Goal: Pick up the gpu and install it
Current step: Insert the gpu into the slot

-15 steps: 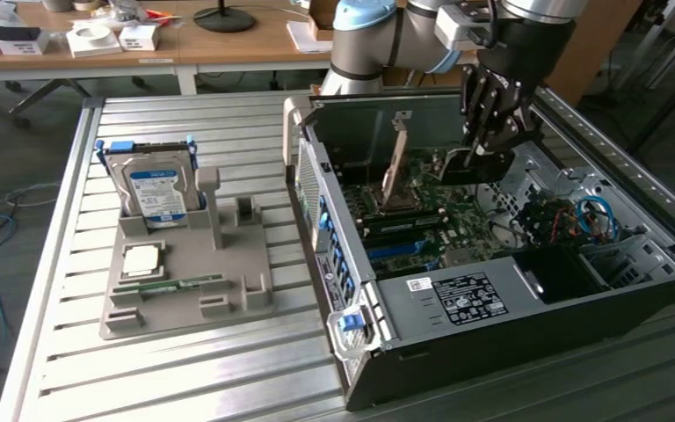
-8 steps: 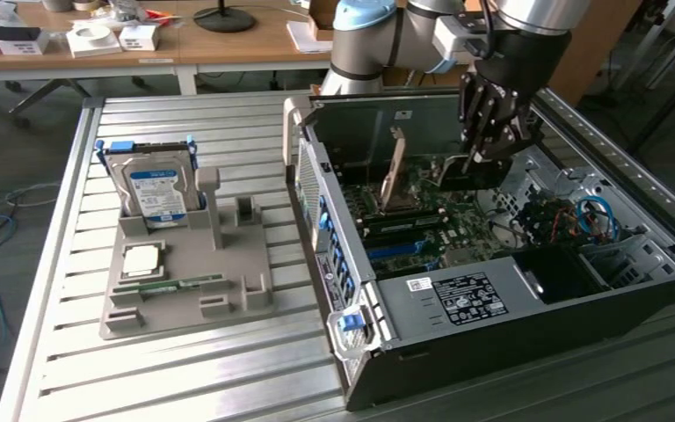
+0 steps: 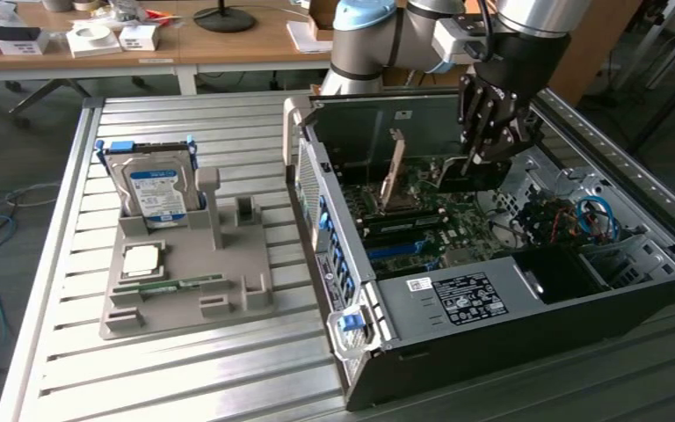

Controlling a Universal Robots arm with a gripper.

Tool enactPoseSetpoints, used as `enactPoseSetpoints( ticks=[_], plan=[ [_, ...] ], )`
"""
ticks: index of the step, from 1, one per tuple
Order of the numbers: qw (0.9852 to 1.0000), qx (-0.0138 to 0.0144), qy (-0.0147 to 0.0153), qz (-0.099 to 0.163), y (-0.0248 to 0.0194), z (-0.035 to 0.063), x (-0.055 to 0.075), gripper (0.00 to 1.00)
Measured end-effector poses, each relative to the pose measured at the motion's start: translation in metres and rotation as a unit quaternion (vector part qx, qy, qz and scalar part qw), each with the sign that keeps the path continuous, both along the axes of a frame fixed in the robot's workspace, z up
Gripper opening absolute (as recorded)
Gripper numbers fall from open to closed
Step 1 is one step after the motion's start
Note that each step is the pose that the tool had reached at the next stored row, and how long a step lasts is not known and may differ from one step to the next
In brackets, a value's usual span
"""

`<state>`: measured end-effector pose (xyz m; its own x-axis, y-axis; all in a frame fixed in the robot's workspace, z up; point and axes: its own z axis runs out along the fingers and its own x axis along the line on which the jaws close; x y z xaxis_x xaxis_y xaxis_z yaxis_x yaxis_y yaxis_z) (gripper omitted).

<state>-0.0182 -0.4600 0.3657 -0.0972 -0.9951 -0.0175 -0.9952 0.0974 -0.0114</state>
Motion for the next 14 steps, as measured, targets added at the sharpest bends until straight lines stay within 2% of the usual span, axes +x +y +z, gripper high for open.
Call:
enactPoseSetpoints(
  ticks=[2, 3, 4, 14],
  plan=[
    [1.0, -0.0001, 0.0089, 0.0, 0.0, -0.0003, 0.0003, 0.26],
    [0.9999, 0.0, 0.0151, 0.0, 0.0, -0.0004, 0.0006, 0.26],
    [0.9999, -0.0001, 0.0165, 0.0, -0.0001, -0.0003, 0.0007, 0.26],
    [0.9999, -0.0002, 0.0172, 0.0, -0.0001, -0.0048, 0.0007, 0.26]
  ],
)
